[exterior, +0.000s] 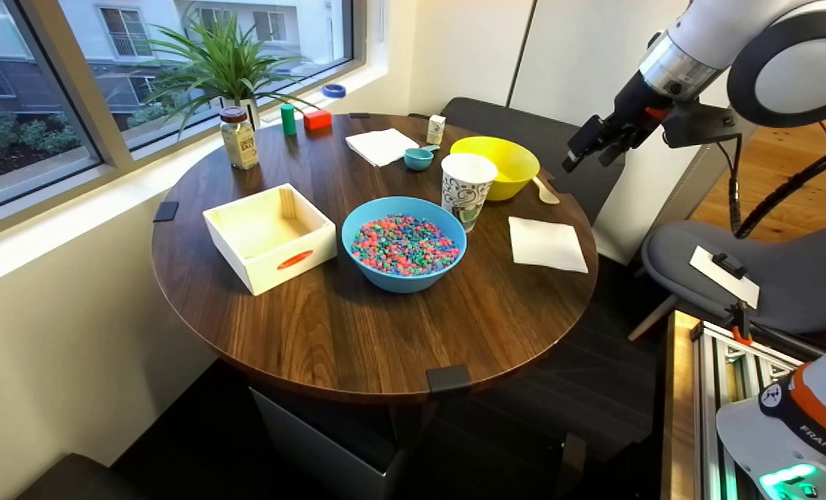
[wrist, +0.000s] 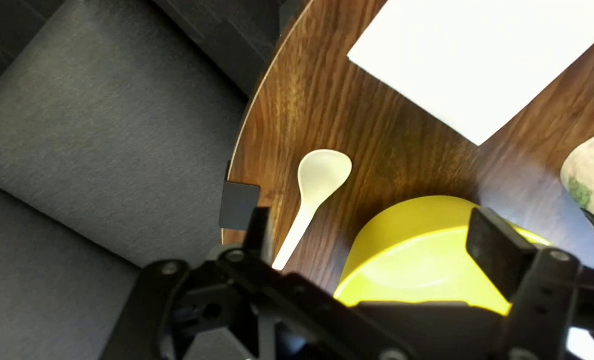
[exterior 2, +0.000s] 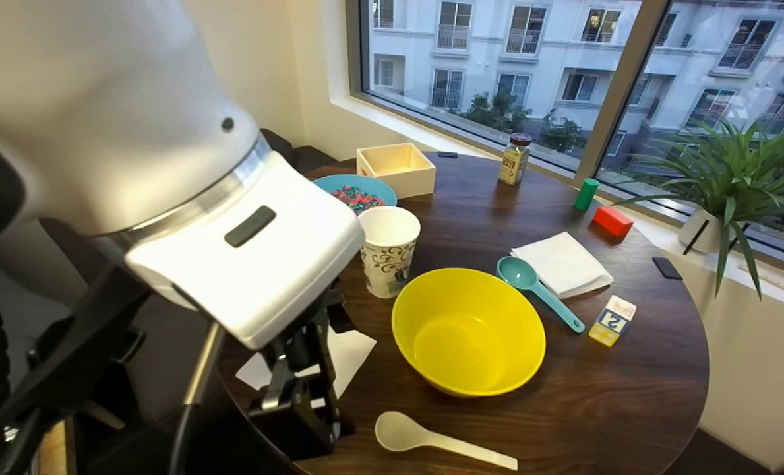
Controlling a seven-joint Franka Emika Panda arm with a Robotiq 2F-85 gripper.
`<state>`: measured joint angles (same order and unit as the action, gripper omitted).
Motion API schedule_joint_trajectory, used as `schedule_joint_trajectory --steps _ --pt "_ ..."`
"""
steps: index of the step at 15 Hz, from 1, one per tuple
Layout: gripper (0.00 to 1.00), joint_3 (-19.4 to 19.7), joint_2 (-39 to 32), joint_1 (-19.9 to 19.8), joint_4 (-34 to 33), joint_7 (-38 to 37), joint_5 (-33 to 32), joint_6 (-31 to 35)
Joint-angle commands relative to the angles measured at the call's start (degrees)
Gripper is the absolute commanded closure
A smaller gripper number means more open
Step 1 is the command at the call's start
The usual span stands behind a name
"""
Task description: Pick up the yellow bowl and place it on top of the cup, move a pinch of the content in the blue bowl into the yellow bowl
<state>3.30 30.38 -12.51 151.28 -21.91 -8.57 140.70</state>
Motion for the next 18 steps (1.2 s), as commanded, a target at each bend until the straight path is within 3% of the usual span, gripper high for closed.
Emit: schedule_joint_trajectory --steps 1,8,18 --pt "0.0 -1.0 -0.2 -1.0 -0.2 0.6 1.0 -0.1" --pt "0.0 -2.4 -2.3 -6.9 -2.1 -9.0 0.5 -1.3" --pt "0.0 -1.2 -9.9 -6.6 -4.8 -12.9 2.9 7.1"
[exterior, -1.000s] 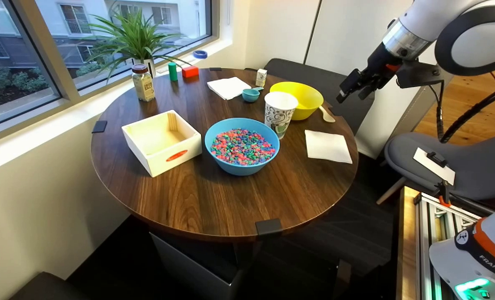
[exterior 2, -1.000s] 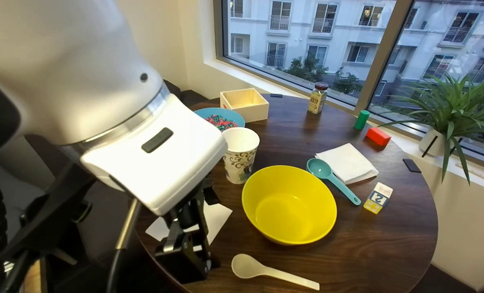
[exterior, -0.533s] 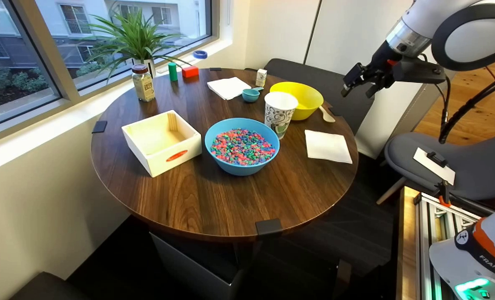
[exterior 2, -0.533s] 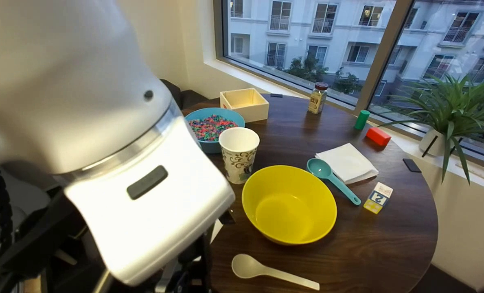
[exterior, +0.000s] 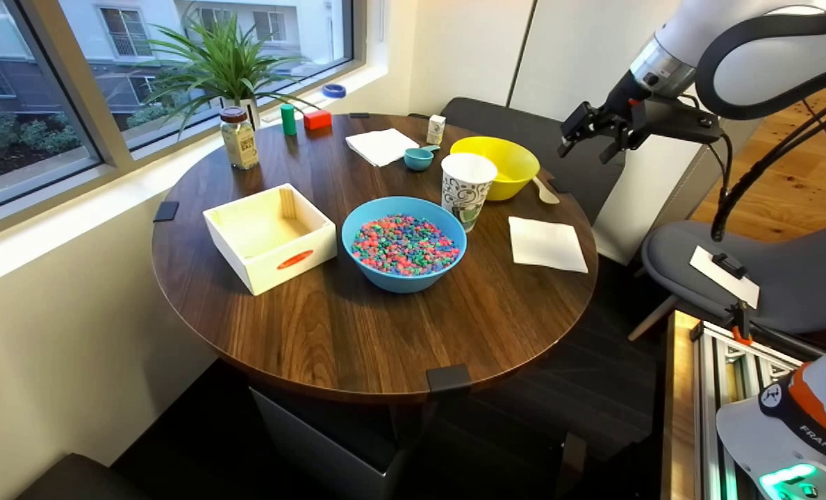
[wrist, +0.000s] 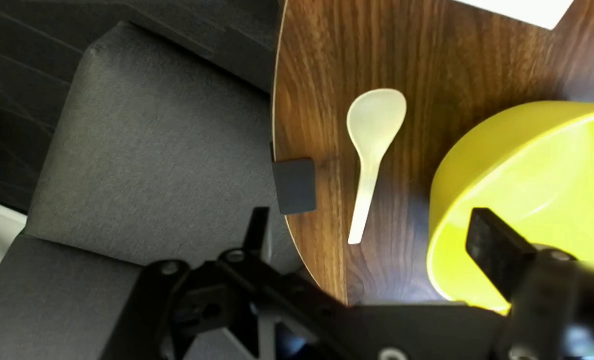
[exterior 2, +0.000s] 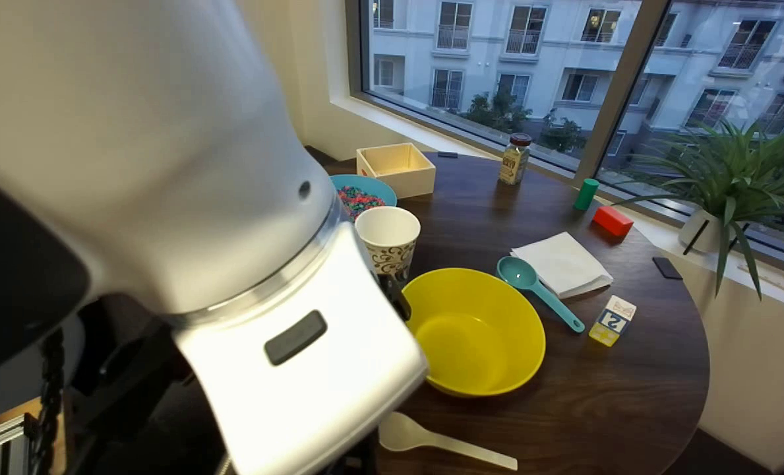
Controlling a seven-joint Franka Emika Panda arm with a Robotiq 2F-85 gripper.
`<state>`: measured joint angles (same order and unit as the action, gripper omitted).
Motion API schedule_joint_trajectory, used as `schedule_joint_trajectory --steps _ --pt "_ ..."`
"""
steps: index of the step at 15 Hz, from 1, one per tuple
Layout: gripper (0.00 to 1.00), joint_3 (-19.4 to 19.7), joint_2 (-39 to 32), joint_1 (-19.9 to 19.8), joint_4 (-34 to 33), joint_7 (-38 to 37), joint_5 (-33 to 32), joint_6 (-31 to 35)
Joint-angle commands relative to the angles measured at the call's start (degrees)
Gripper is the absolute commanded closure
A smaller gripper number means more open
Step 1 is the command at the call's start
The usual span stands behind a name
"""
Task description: Pick up the yellow bowl and place it on top of the cup, move a pinch of the content in the blue bowl into the yellow bowl
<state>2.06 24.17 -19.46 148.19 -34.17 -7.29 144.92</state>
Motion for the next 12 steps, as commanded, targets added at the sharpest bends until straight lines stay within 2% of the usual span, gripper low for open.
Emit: schedule_joint_trajectory --steps 1,11,12 --pt "0.0 0.1 -4.7 0.5 -2.1 -0.6 1.8 3.5" --pt "0.01 1.5 -13.7 3.7 -8.1 0.4 5.3 5.3" --pt "0.12 1.8 -14.4 4.1 -8.7 0.6 6.2 5.3"
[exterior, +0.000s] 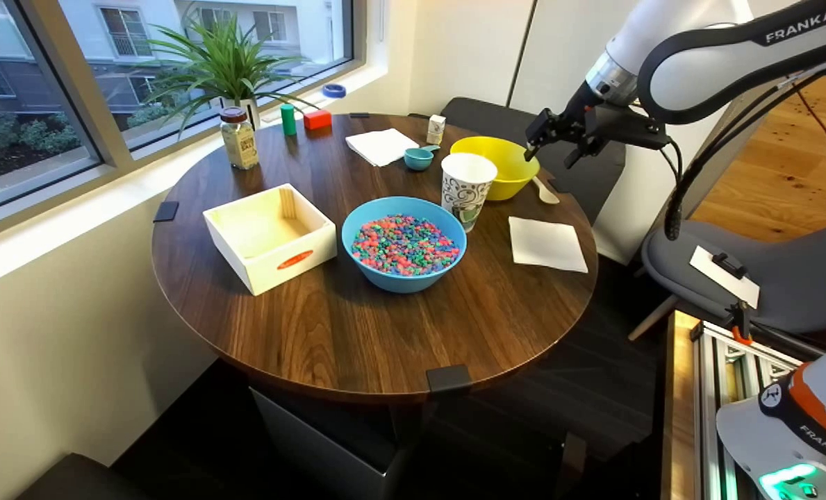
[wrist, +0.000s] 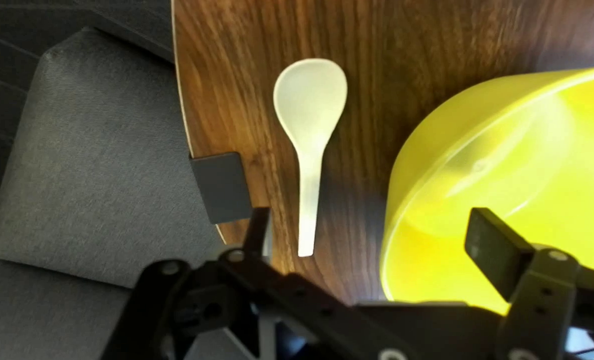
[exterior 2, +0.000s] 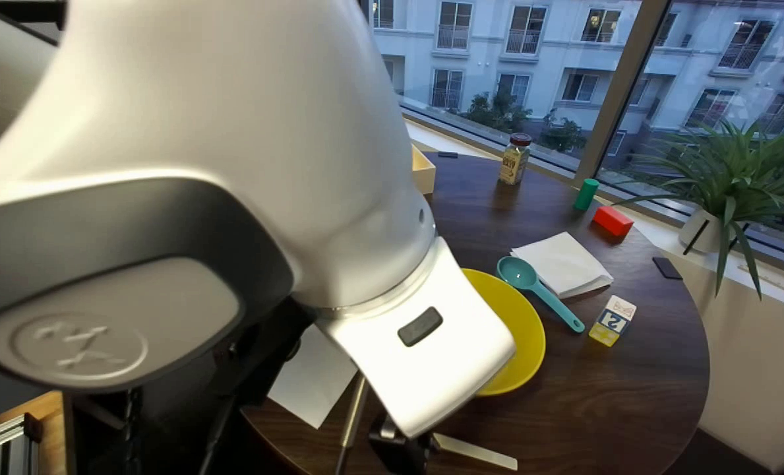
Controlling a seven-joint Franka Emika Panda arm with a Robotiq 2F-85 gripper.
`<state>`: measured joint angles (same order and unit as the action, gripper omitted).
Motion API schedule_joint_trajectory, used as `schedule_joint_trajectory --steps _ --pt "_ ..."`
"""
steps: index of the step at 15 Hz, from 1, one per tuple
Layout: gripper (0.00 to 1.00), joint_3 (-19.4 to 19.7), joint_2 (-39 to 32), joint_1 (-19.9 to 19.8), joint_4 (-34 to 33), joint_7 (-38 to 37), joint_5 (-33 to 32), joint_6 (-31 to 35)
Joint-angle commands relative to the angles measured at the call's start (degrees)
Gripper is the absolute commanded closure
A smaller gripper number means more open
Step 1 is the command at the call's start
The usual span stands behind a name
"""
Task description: Pick up the yellow bowl and place it on top of the cup, move a pinch of the content in the blue bowl into the yellow bowl
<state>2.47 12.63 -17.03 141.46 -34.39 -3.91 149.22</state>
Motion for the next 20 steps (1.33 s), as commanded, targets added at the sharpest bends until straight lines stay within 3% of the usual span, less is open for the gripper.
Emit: schedule_joint_trajectory --steps 1,2,10,12,20 --pt "0.17 1.7 -3.4 2.0 -2.4 1.1 3.7 1.0" --pt "0.32 2.0 -4.0 2.3 -2.8 1.2 4.5 1.0" --pt "0.95 3.7 -6.6 4.0 -5.1 2.6 9.2 2.3" --pt "1.0 4.0 -7.3 4.1 -5.4 2.5 9.8 2.8" --pt "0.99 4.6 -6.0 4.3 -5.4 3.9 12.3 7.4"
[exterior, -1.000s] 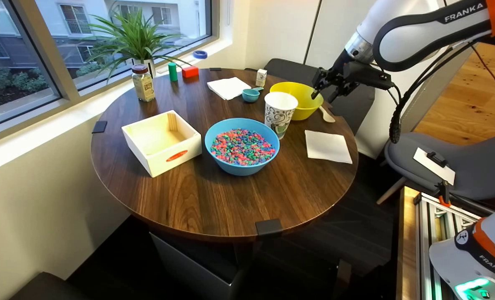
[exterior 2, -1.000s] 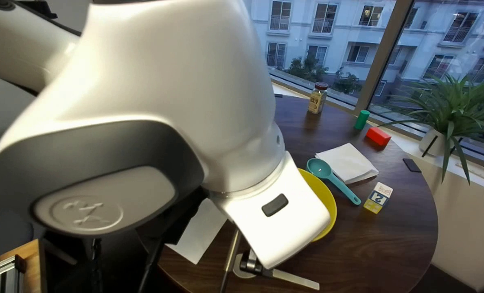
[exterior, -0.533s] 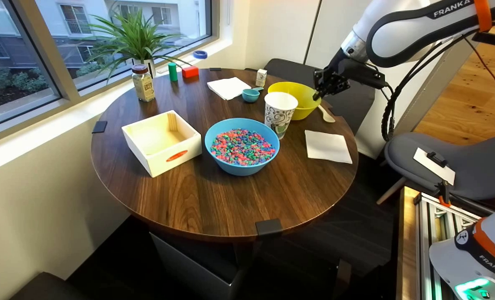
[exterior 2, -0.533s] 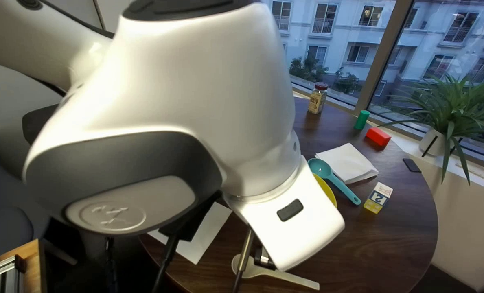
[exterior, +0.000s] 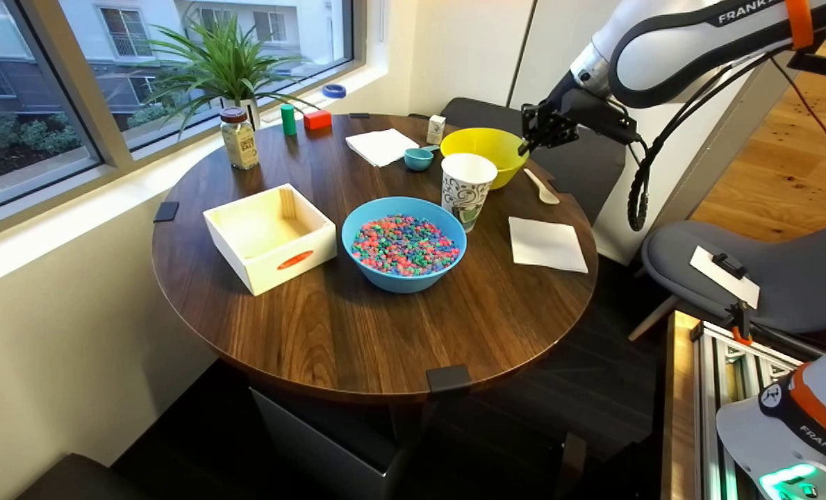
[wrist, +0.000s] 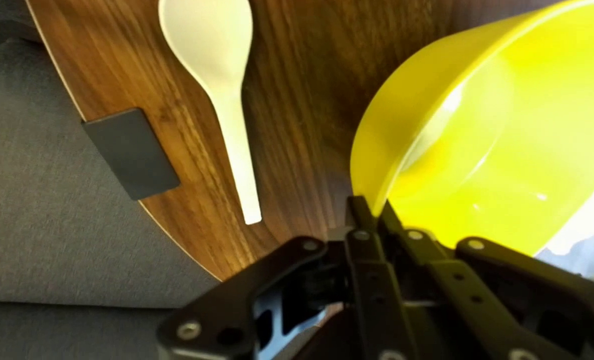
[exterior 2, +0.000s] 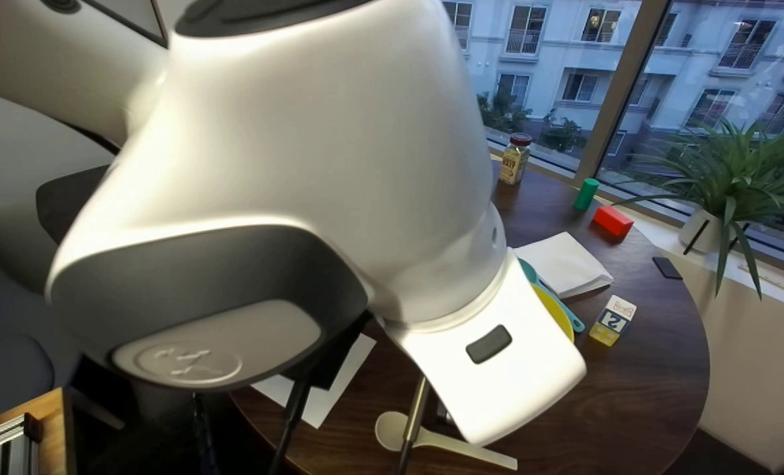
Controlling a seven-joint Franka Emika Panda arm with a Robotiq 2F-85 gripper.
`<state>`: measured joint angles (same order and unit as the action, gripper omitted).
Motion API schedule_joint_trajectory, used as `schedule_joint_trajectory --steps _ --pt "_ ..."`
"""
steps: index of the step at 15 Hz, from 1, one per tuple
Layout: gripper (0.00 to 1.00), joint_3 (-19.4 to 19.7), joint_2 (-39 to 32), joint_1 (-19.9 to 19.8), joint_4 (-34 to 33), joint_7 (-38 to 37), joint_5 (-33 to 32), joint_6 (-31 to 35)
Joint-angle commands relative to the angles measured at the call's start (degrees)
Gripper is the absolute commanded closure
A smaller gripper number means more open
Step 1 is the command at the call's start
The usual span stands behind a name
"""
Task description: Pick up the yellow bowl and place it on top of the cup, move a pinch of the content in the blue bowl into the yellow bowl
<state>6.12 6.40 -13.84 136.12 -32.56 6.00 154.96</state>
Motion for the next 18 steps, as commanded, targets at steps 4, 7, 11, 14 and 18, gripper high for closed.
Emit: schedule_joint_trajectory --steps 4,7,11,14,18 --pt "0.99 1.2 1.0 1.5 -0.2 3.9 4.0 2.8" --pt "0.99 1.1 1.6 1.9 -0.6 5.4 5.4 3.2" --pt "0.99 0.7 3.7 3.0 -1.3 7.4 6.8 3.9" --pt "0.99 0.6 5.8 4.4 -1.8 9.1 8.2 3.2" --pt "0.99 0.5 8.9 7.0 -2.0 11.7 11.8 2.2"
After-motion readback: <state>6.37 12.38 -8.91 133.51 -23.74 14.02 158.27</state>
